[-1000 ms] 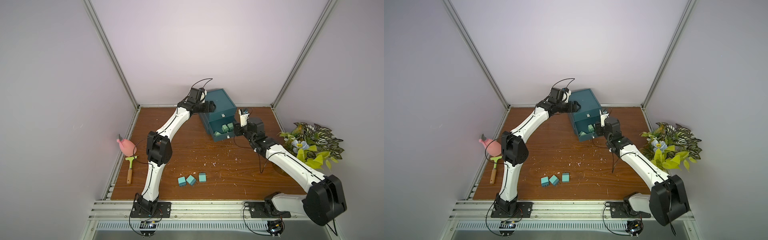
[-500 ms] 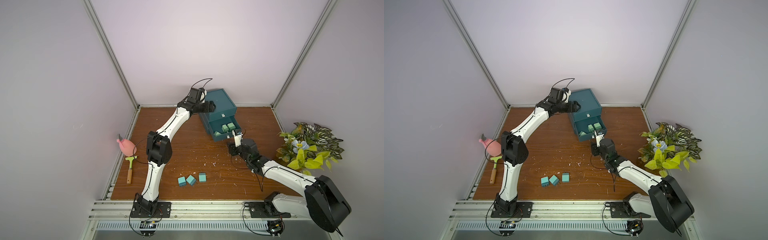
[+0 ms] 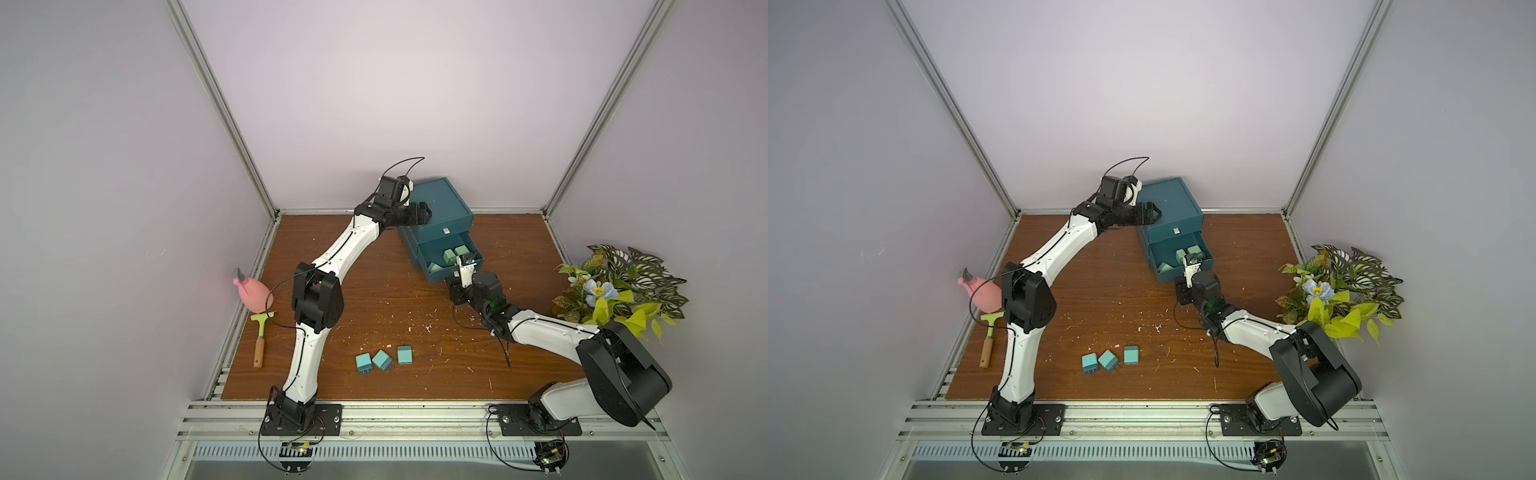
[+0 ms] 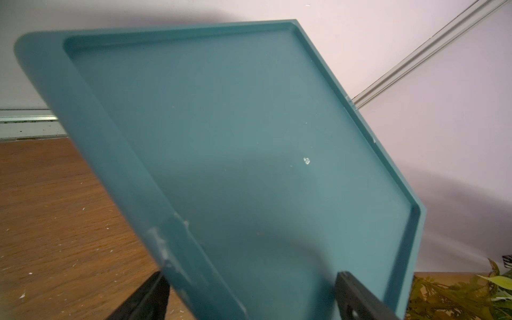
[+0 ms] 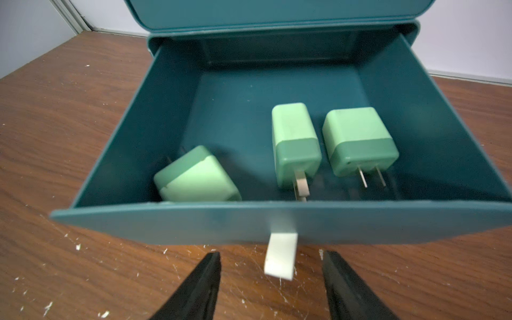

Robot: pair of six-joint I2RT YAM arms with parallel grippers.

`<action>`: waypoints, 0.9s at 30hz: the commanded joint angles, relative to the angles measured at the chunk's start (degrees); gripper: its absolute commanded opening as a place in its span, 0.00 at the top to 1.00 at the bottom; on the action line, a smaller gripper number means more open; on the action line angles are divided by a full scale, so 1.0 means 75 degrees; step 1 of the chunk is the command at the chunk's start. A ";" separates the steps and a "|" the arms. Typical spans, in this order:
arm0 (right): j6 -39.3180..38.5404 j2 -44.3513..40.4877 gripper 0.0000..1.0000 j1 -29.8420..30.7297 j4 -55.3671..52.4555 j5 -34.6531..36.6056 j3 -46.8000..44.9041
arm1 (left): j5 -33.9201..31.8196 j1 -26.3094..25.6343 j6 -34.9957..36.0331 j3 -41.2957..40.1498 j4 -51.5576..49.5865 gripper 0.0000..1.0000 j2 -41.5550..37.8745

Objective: Place the plugs into the drawer by color
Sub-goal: Close the drawer in the storage box.

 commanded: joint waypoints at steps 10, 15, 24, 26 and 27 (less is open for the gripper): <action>-0.0032 0.0331 0.35 -0.0018 0.0555 0.0028 0.0734 | 0.0006 0.0065 0.0103 -0.0248 -0.0277 0.13 -0.0065; -0.0059 0.0459 0.35 -0.0024 0.0647 0.0072 0.0932 | -0.0006 0.0068 0.0102 -0.0272 -0.0280 0.13 -0.0073; 0.0170 0.1241 0.35 -0.0119 0.1344 -0.0127 0.1404 | 0.0029 0.0065 0.0075 -0.0282 -0.0261 0.13 -0.0049; 0.0265 0.1499 0.35 -0.0153 0.1559 -0.0209 0.1551 | 0.0049 0.0065 0.0065 -0.0290 -0.0255 0.13 -0.0050; 0.0316 0.1614 0.35 -0.0171 0.1667 -0.0251 0.1647 | 0.0042 0.0065 0.0068 -0.0294 -0.0251 0.13 -0.0050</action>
